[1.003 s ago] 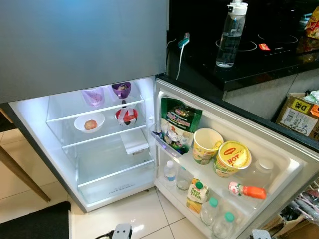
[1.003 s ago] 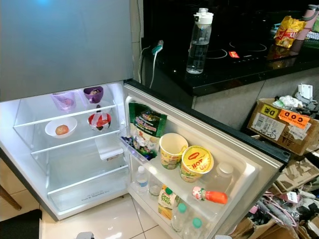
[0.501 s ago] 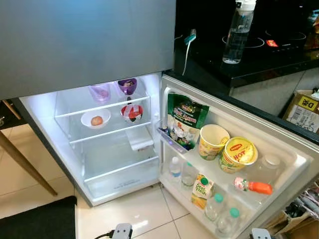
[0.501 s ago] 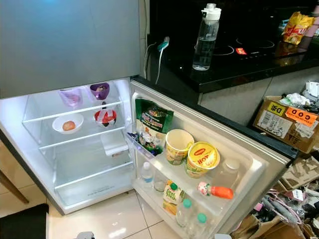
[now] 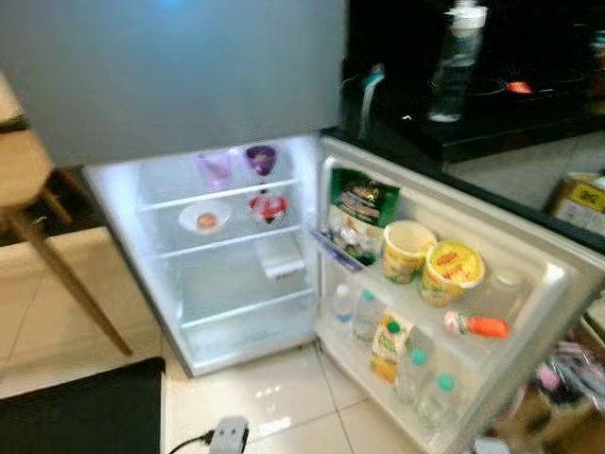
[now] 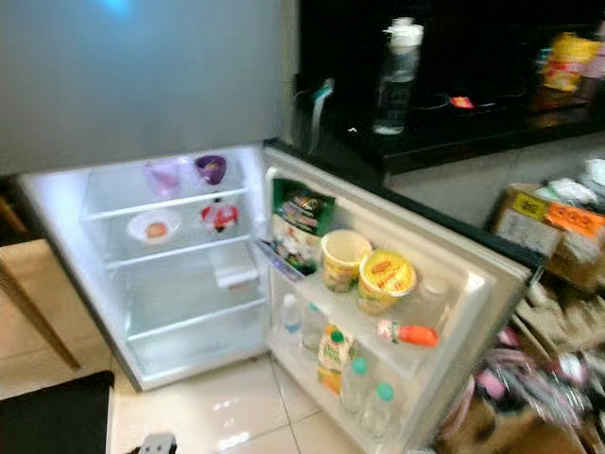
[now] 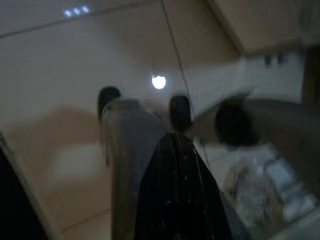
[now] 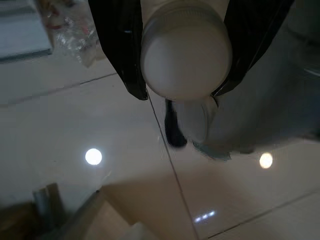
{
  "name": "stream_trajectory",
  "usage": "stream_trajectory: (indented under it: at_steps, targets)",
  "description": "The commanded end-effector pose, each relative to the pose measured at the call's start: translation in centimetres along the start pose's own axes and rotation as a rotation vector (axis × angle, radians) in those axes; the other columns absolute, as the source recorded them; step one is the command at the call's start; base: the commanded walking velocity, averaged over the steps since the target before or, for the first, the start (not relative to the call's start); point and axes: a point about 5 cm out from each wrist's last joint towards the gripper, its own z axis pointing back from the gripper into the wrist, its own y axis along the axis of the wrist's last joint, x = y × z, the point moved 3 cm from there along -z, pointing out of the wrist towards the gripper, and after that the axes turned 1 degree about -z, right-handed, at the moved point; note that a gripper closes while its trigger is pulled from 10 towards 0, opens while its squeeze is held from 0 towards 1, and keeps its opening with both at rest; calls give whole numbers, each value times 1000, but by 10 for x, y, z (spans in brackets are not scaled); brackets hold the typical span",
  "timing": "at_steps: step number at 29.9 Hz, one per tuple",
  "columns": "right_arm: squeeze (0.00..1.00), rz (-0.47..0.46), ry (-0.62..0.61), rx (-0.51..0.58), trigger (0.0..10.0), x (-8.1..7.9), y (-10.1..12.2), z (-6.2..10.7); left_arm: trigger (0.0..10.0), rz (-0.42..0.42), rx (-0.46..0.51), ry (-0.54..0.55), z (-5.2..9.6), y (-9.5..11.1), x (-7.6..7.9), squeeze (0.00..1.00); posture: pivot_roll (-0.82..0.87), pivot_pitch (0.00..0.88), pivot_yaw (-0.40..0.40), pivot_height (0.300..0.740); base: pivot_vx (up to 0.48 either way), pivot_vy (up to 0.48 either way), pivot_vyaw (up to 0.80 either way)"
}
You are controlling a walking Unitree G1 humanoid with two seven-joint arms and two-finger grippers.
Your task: Restocking fridge
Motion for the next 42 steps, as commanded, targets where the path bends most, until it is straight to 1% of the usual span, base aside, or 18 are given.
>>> stream_trajectory:
  at_steps: [1,7,9,12,17,20,25,31,32,33,38,41,42]
  targets:
    - [0,7,-2,9,10000,1,2,0,10000,10,-61,12,3,-17,-3,0,-77,0,-16,740,-319,0,0]
    - [0,6,-3,7,10000,2,1,0,10000,15,-62,11,3,-18,-2,0,-77,0,-17,740,-309,0,0]
    - [0,6,-5,6,10000,2,1,1,10000,26,-42,29,4,-15,-6,0,-77,0,-19,740,0,0,0]
    - [0,6,-5,5,10000,2,1,1,10000,28,-33,40,4,-14,-9,0,-77,0,-19,740,0,0,0]
    - [0,6,-6,4,10000,3,0,1,10000,7,-37,39,5,-13,-10,0,-79,0,-22,740,0,0,0]
    - [0,7,-8,11,10000,3,1,1,10000,-6,-47,32,5,-14,-10,0,-78,0,-22,740,0,-465,0]
    - [0,6,-8,17,10000,3,3,1,10000,-2,-48,32,6,-15,-10,0,-79,0,-22,740,0,-464,0]
    - [0,16,-9,62,10000,4,21,-1,10000,17,-45,36,5,-16,-9,0,-78,0,-23,740,0,-73,0]
    - [0,16,-9,62,10000,4,21,-1,10000,17,-45,36,5,-16,-9,0,-78,0,-23,740,0,0,0]
    - [0,20,-11,76,10000,5,26,-2,10000,19,-43,36,5,-16,-9,0,-77,0,-24,740,0,0,0]
    - [0,23,-12,86,10000,5,30,-2,10000,17,-42,36,5,-16,-9,0,-76,0,-24,740,0,0,0]
    - [0,20,-15,108,10000,7,36,-2,10000,15,-40,34,5,-16,-9,0,-76,0,-25,740,0,0,0]
    - [0,10,-6,140,10000,8,45,-1,10000,13,-39,32,5,-16,-8,0,-76,0,-25,740,0,0,0]
